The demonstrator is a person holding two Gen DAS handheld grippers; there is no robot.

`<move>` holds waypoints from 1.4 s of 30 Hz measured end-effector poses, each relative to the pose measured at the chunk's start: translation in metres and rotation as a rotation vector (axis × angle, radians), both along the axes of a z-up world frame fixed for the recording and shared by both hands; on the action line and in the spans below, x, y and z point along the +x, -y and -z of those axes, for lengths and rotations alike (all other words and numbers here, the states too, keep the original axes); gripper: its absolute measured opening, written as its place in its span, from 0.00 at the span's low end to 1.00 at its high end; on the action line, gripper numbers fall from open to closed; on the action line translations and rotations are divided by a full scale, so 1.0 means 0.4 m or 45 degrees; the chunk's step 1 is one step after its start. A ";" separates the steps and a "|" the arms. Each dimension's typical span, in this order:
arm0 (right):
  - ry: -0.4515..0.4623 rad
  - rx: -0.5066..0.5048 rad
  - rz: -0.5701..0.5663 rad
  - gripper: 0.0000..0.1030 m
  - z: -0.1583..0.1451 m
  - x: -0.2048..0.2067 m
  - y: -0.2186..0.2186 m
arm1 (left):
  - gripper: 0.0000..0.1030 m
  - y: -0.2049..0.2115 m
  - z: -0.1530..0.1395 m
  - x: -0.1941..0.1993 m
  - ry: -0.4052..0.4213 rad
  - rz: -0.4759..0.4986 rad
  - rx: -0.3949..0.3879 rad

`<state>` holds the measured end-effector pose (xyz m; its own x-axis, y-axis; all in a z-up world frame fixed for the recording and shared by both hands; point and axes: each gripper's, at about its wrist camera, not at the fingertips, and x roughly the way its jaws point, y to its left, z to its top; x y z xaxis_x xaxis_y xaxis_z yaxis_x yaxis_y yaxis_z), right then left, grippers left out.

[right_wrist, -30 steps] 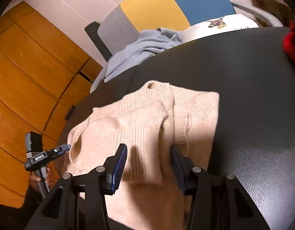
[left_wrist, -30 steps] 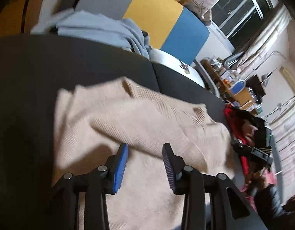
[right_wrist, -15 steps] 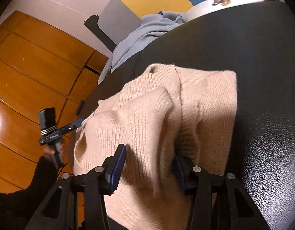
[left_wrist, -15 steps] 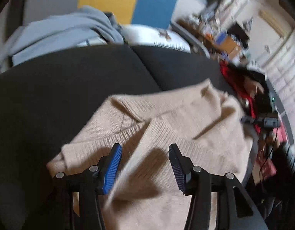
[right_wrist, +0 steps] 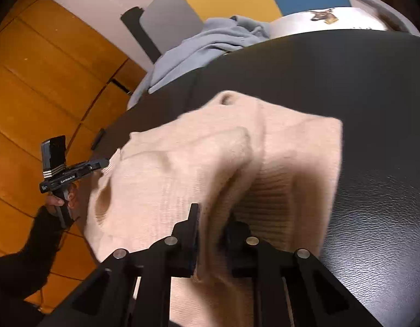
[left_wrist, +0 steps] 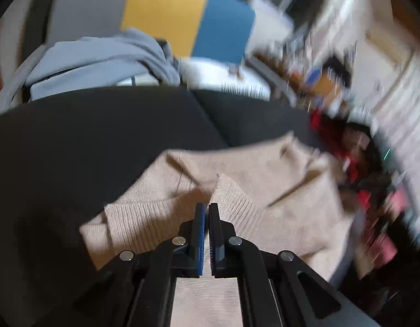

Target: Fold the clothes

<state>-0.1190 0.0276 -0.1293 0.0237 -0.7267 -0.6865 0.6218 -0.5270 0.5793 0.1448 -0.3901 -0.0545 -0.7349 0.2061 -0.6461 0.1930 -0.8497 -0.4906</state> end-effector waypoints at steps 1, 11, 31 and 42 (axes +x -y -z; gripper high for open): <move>0.018 -0.025 -0.004 0.16 -0.006 -0.001 0.002 | 0.01 0.010 -0.011 0.022 -0.043 -0.036 0.036; 0.208 -0.349 0.164 0.16 -0.062 -0.113 0.039 | 0.00 0.166 0.025 0.049 -0.065 -0.464 0.212; 0.299 -0.244 0.090 0.55 -0.010 -0.164 0.068 | 0.40 0.017 0.086 -0.045 0.226 -0.059 -0.055; 0.473 -0.217 -0.119 0.93 0.013 -0.144 0.067 | 0.38 0.036 0.076 0.068 0.099 -0.134 0.174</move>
<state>-0.1765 0.0008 -0.1347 0.3179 -0.8123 -0.4890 0.3947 -0.3556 0.8472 0.1718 -0.4044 -0.0851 -0.7061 0.2208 -0.6728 0.3188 -0.7493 -0.5805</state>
